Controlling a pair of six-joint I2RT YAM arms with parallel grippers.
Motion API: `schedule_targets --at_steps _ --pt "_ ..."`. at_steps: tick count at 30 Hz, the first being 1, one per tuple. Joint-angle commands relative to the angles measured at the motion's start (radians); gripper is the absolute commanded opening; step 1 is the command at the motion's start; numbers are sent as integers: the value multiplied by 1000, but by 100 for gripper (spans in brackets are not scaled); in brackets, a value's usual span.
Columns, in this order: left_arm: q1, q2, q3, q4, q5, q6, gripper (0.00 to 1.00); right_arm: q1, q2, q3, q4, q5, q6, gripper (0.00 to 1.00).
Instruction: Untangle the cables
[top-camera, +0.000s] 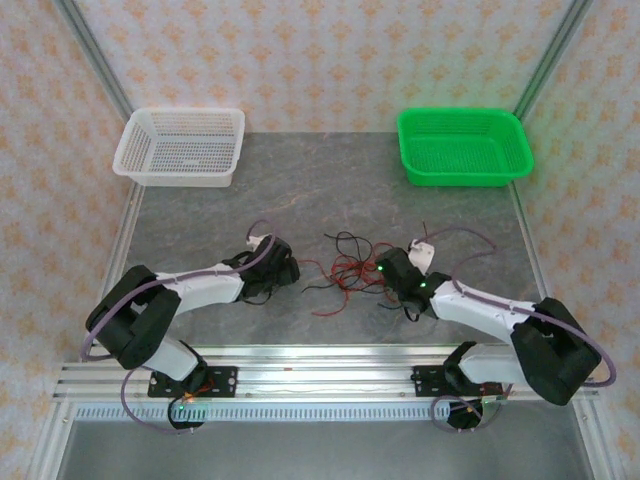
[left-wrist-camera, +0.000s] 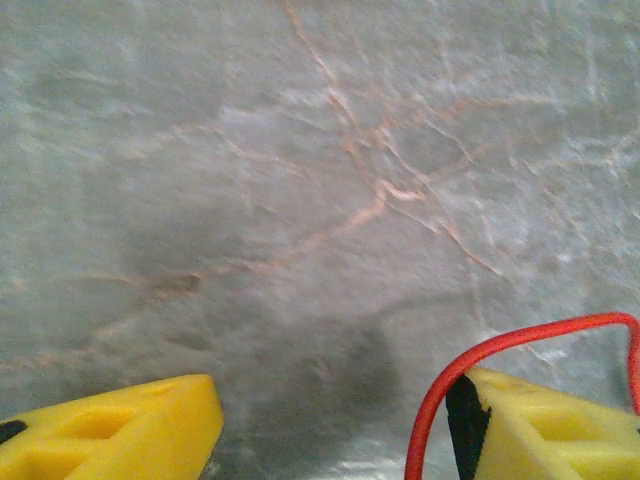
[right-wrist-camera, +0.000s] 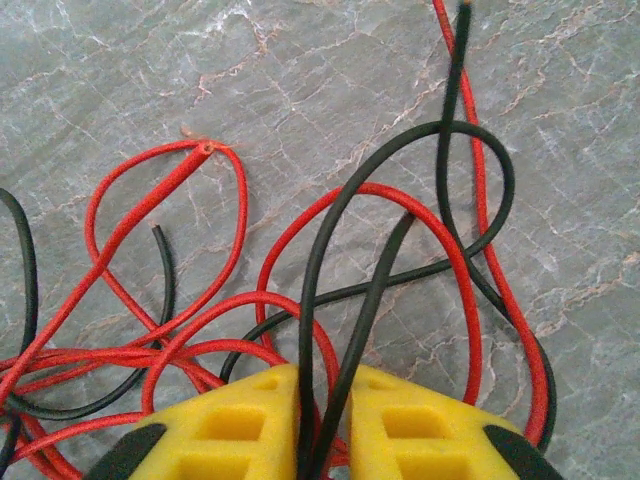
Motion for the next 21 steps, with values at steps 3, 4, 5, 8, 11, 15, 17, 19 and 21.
schedule_targets --at_steps 3,4,5,8,11,15,17,19,21 --pt "28 -50 53 -196 -169 77 68 -5 -21 -1 37 -88 -23 22" --pt "12 -61 79 -217 -170 80 68 -6 -16 0 56 -115 -23 22" --pt "-6 -72 112 -248 -173 83 68 -5 -5 0 82 -148 -18 22" --pt "-77 -74 211 -316 -178 94 69 -4 48 1 163 -240 1 22" --pt "-144 -40 305 -366 -183 99 69 5 111 16 211 -278 22 22" --pt "-194 14 370 -354 -169 96 70 25 162 41 229 -291 31 22" --pt "-208 41 389 -332 -152 96 69 31 169 46 230 -291 34 22" --pt "-220 69 405 -305 -131 97 69 34 171 46 229 -289 37 21" --pt "-228 111 425 -289 -114 102 68 36 169 41 229 -286 41 21"
